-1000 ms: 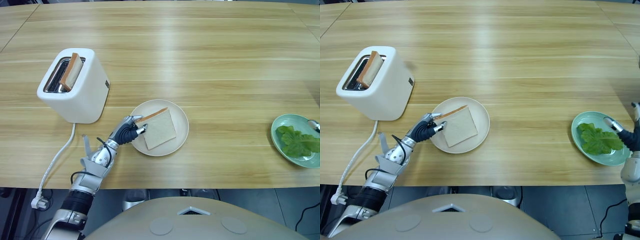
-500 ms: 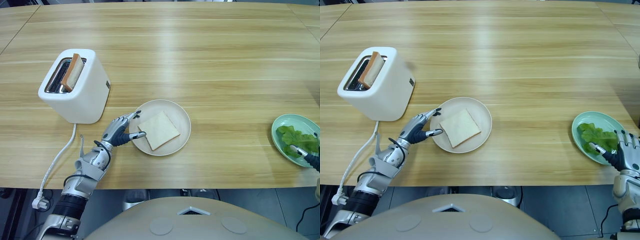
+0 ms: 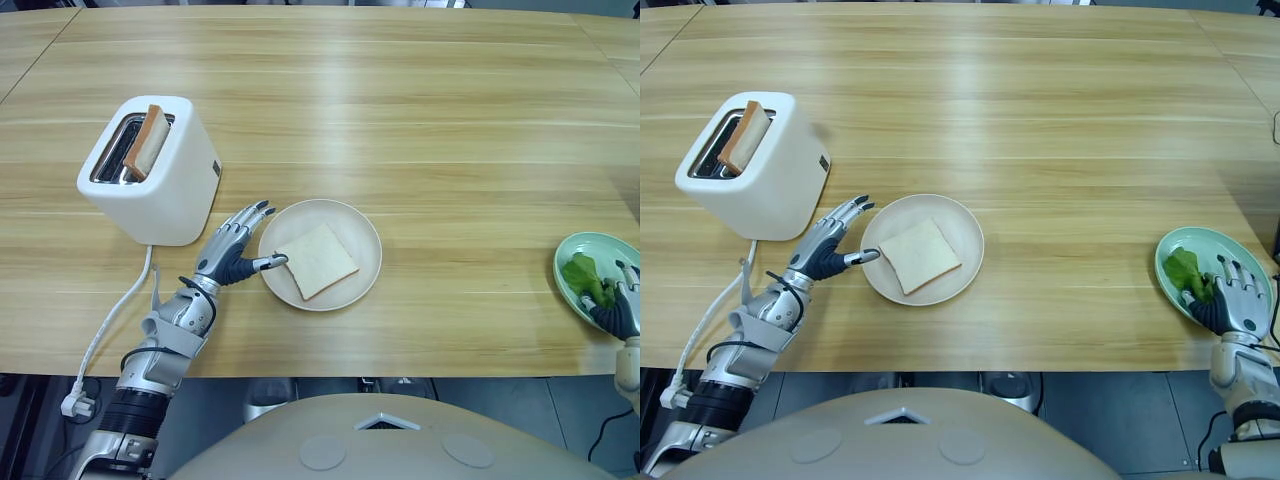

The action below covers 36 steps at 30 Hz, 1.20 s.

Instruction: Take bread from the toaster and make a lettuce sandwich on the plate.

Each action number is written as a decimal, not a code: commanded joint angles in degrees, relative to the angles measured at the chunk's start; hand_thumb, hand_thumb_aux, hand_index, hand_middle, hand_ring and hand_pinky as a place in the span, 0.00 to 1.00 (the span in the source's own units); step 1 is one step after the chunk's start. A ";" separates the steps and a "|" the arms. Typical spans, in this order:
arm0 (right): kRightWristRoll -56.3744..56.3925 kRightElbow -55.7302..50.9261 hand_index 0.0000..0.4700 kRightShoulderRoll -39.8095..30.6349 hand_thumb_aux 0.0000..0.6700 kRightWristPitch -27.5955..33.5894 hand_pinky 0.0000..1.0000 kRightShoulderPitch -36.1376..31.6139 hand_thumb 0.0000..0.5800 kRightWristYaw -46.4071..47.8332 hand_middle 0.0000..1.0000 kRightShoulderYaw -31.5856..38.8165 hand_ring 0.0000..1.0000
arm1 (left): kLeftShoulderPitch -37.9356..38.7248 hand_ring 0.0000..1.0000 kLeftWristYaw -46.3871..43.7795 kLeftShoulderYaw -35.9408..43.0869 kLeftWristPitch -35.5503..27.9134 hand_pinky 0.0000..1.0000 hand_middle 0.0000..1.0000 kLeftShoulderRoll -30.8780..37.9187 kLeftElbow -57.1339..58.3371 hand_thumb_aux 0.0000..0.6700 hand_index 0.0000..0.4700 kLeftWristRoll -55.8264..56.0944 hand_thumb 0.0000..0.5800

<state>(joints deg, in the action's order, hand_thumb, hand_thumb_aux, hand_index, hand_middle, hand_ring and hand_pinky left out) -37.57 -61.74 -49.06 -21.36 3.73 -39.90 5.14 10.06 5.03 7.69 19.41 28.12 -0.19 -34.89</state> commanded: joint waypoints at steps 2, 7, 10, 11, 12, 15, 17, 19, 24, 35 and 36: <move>1.04 -0.36 0.98 -0.14 1.00 -1.36 0.00 0.64 1.00 -1.26 0.00 1.21 0.00 | 0.37 0.00 -0.04 -0.46 -0.49 0.00 0.00 -0.25 -0.25 0.00 0.00 0.31 0.00; 0.80 4.93 0.98 -1.07 1.00 -1.98 0.00 2.13 1.00 -7.67 0.00 0.07 0.00 | 0.59 0.00 1.59 -1.24 -0.24 0.00 0.00 -0.54 0.04 0.00 0.00 0.41 0.00; -0.42 17.25 0.98 -1.55 1.00 -1.27 0.00 4.97 1.00 -11.02 0.00 -1.75 0.00 | -0.34 0.00 4.09 -2.99 -0.12 0.00 0.00 -0.99 0.08 0.00 0.00 0.87 0.00; -0.93 26.36 0.98 -1.32 1.00 -0.46 0.00 6.50 1.00 -10.02 0.00 -3.04 0.00 | -0.68 0.00 5.33 -4.10 0.19 0.00 0.00 -1.34 -0.30 0.00 0.00 1.36 0.00; -1.23 32.75 0.98 -1.07 1.00 0.34 0.00 7.65 1.00 -9.06 0.00 -3.98 0.00 | -0.95 0.00 6.15 -4.83 0.50 0.00 0.00 -1.59 -0.44 0.00 0.00 1.69 0.00; -0.89 53.09 0.98 2.93 1.00 0.66 0.00 8.04 1.00 -2.69 0.00 -3.88 0.00 | -0.97 0.00 9.30 -7.95 2.15 0.00 0.00 -2.55 -2.74 0.00 0.00 2.99 0.00; -0.65 61.04 0.98 7.22 1.00 0.22 0.00 5.65 1.00 3.51 0.00 0.03 0.00 | -0.42 0.00 11.63 -9.99 3.39 0.00 0.00 -3.16 -4.61 0.00 0.00 2.92 0.00; -1.16 63.69 0.98 11.71 1.00 -0.87 0.00 2.88 1.00 9.19 0.00 5.13 0.00 | 0.41 0.00 13.77 -11.52 3.97 0.00 0.00 -3.62 -6.97 0.00 0.00 1.34 0.00; -7.30 54.80 0.98 22.38 1.00 -3.68 0.00 -6.39 1.00 16.78 0.00 18.39 0.00 | 1.61 0.00 17.97 -14.93 2.83 0.00 0.00 -5.03 -13.19 0.00 0.00 -3.67 0.00; -12.64 34.49 0.98 31.10 1.00 -5.59 0.00 -16.28 1.00 16.21 0.00 28.15 0.00 | -1.27 0.00 22.06 -24.19 -6.89 0.00 0.00 -1.93 -10.64 0.00 0.00 -10.96 0.00; -12.81 34.09 0.98 30.97 1.00 -5.62 0.00 -16.26 1.00 16.21 0.00 28.39 0.00 | -1.64 0.00 21.82 -25.00 -8.39 0.00 0.00 -0.98 -9.31 0.00 0.00 -11.31 0.00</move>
<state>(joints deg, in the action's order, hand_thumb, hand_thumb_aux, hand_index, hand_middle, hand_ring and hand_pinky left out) -49.73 -26.33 -17.72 -26.63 -12.40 -23.75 32.80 9.08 27.08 -15.69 14.24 25.73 -12.81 -44.63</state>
